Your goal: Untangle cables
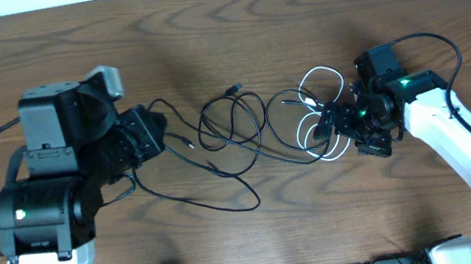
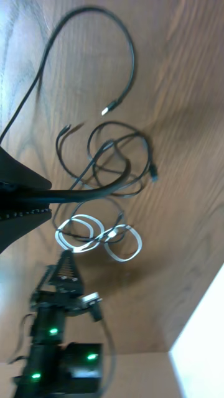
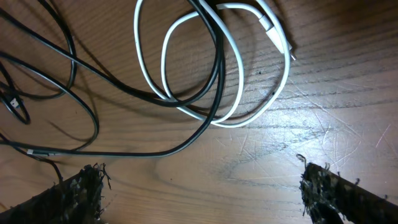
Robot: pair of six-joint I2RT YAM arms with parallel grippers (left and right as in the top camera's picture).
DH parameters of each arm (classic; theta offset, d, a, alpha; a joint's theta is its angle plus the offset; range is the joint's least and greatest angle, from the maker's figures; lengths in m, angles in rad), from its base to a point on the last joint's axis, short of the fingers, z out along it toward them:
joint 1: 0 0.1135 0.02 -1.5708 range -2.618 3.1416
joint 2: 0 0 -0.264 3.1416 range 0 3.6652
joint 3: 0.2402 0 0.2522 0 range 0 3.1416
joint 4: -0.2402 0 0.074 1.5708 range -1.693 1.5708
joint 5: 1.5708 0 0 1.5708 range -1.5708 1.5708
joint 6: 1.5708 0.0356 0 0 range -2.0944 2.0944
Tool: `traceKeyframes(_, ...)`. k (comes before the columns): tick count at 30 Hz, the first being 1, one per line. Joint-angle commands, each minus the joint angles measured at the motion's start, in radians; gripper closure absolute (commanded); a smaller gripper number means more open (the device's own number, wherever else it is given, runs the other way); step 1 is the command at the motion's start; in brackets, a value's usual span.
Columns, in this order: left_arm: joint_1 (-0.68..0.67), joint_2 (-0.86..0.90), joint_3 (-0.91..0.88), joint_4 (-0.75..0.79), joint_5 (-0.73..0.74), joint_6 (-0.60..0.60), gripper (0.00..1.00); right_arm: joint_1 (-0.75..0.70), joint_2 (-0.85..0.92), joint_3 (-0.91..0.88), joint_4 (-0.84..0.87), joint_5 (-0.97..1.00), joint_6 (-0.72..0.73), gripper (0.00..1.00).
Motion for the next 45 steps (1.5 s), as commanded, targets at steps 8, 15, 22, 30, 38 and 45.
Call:
traceKeyframes(8,-0.041,0.07,0.008,-0.008,0.029,0.069,0.93,0.005,0.0,-0.006,0.014,-0.008,0.013,0.01)
traceKeyframes(15,-0.11,0.108,0.008,-0.041,0.088,0.19,0.93,0.005,0.0,-0.006,0.048,-0.008,0.013,0.01)
traceKeyframes(22,-0.15,0.108,0.008,-0.039,0.087,0.211,0.92,0.005,0.0,-0.006,0.051,-0.008,0.013,0.01)
traceKeyframes(30,-0.15,0.108,0.008,-0.042,0.037,0.153,0.92,0.005,0.0,-0.006,0.051,-0.008,0.013,0.01)
traceKeyframes(38,-0.15,0.108,0.008,-0.04,0.048,0.153,0.92,0.005,0.0,-0.006,0.043,-0.008,0.012,0.01)
traceKeyframes(45,-0.15,0.108,0.008,-0.037,-0.006,0.126,0.93,0.005,0.0,-0.008,0.028,0.082,-0.043,0.01)
